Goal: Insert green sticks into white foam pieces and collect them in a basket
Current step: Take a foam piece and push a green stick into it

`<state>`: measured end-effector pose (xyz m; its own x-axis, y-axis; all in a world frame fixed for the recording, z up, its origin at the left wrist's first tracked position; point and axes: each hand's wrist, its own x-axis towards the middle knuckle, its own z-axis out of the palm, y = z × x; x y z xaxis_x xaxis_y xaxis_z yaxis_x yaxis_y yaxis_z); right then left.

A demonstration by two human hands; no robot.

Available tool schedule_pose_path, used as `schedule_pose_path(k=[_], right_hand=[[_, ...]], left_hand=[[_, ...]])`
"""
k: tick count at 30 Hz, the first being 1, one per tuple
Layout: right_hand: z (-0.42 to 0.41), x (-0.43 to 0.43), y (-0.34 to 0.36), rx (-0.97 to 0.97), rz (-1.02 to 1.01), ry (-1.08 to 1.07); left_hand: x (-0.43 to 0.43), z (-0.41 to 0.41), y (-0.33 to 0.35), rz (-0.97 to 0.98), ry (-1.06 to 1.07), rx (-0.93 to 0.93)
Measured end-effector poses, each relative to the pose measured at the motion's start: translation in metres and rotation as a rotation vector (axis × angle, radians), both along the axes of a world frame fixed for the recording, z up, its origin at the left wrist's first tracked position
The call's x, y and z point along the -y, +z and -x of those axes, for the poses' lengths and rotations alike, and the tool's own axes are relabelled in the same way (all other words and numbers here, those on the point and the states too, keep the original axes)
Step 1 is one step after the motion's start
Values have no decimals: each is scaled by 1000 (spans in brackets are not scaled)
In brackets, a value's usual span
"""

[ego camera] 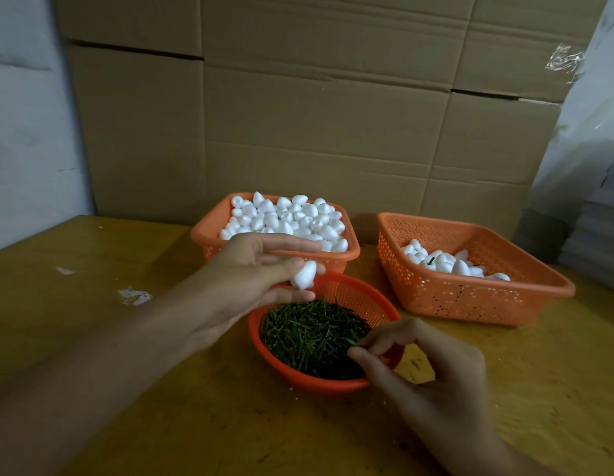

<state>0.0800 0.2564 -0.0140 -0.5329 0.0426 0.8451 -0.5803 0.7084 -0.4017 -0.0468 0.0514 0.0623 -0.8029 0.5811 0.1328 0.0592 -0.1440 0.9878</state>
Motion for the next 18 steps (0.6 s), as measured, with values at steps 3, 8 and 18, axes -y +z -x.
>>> schedule_pose_path(k=[3,8,18], right_hand=[[3,-3,-1,23,21,0],[7,-7,0,99,89,-41],[3,0,2,115,-38,41]], left_hand=[[3,-7,-5,-49,6,45],[4,-20,-14,-137,-27,67],[8,-26,-24,-106,27,-55]])
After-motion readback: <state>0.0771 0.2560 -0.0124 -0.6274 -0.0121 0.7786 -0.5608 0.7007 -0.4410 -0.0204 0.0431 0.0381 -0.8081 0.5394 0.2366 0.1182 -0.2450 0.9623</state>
